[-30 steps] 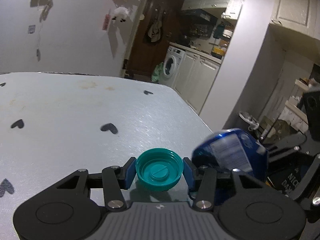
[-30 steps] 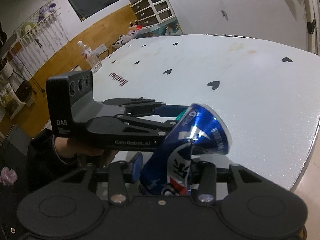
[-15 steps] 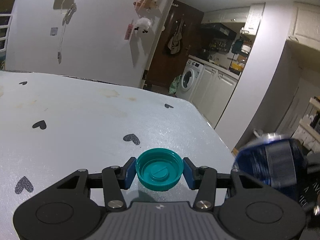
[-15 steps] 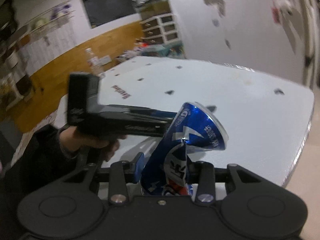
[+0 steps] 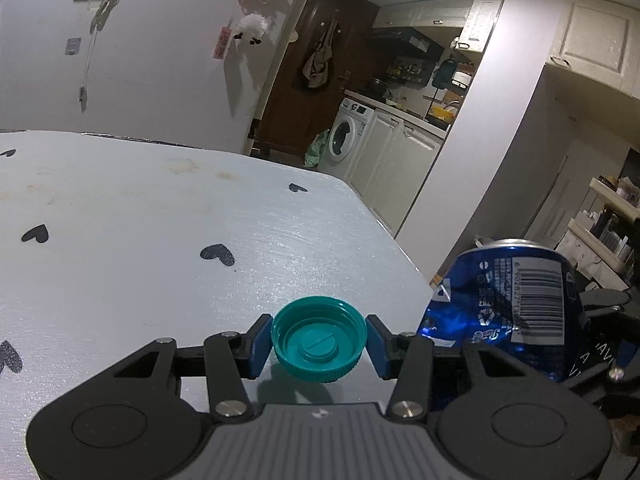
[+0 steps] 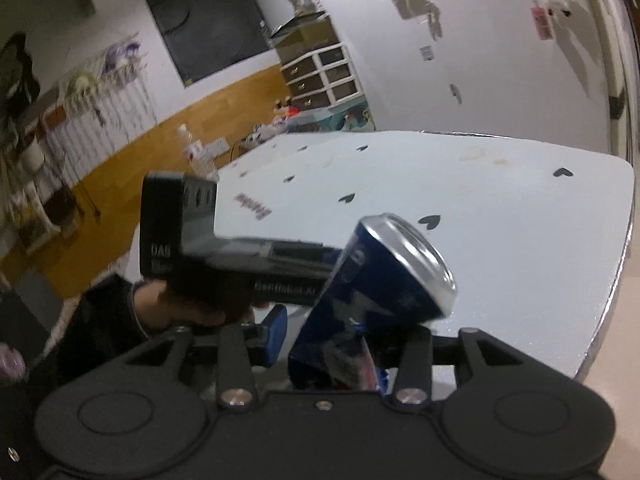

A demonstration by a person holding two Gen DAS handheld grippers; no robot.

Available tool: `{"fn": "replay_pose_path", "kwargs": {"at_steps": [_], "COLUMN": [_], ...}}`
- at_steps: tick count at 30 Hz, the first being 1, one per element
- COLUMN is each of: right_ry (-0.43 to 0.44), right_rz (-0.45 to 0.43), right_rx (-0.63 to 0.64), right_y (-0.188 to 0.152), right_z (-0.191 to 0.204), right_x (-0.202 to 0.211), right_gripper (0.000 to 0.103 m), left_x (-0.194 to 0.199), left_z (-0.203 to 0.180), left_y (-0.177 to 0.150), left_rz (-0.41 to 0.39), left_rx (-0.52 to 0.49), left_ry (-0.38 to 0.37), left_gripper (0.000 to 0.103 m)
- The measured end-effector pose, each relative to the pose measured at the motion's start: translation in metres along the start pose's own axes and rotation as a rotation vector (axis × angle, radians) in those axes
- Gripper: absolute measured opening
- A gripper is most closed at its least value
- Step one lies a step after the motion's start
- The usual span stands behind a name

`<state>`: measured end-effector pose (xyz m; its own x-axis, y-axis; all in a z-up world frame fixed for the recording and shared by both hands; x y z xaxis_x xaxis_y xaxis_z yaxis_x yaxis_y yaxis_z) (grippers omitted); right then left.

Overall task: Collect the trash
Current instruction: 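Lift the teal cap and blue Pepsi can off the table with both tools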

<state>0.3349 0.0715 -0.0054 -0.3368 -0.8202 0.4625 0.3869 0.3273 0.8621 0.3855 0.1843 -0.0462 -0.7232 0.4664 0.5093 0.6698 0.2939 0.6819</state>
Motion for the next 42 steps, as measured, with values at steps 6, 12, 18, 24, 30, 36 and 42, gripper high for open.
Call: {"fn": "replay_pose_path", "kwargs": {"at_steps": [6, 12, 18, 24, 30, 36, 42], "right_ry": [0.019, -0.009, -0.102, -0.157, -0.221, -0.303, -0.391], "right_rz": [-0.044, -0.054, 0.003, -0.002, -0.021, -0.033, -0.027], "right_rx": [-0.077, -0.128, -0.098, -0.056, -0.016, 0.001, 0.013], "right_y": [0.000, -0.001, -0.011, -0.014, -0.018, -0.032, -0.052], "right_z": [-0.007, -0.014, -0.021, -0.024, -0.032, -0.045, -0.053], "right_x": [0.003, 0.004, 0.002, 0.018, 0.047, 0.083, 0.116], "right_gripper": [0.041, 0.036, 0.036, 0.035, 0.035, 0.035, 0.035], "left_x": [0.000, -0.004, 0.002, 0.013, 0.020, 0.017, 0.012], "left_z": [0.001, 0.002, 0.005, -0.002, -0.026, -0.051, -0.075], "left_y": [-0.001, -0.005, -0.001, -0.002, -0.014, -0.029, -0.041], "left_rz": [0.006, 0.024, -0.020, -0.078, -0.108, -0.120, -0.137], "left_rx": [0.020, 0.028, 0.028, -0.006, -0.051, -0.082, -0.105], "left_ry": [-0.018, -0.019, 0.048, 0.133, 0.153, 0.157, 0.196], "left_gripper": [0.050, 0.050, 0.050, 0.050, 0.050, 0.050, 0.050]}}
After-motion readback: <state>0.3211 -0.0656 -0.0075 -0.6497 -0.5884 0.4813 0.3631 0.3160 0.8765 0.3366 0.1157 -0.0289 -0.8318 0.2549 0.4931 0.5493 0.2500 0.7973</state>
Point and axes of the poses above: each gripper's, at about its wrist camera, not at the fingertips, and x roughly against the way its jaws point, z to its left, y to its top, the point moved 10 cm from there along -x, roughly the way its jaws point, and after that the axes turned 15 degrees about x, right-handed, at the moved point
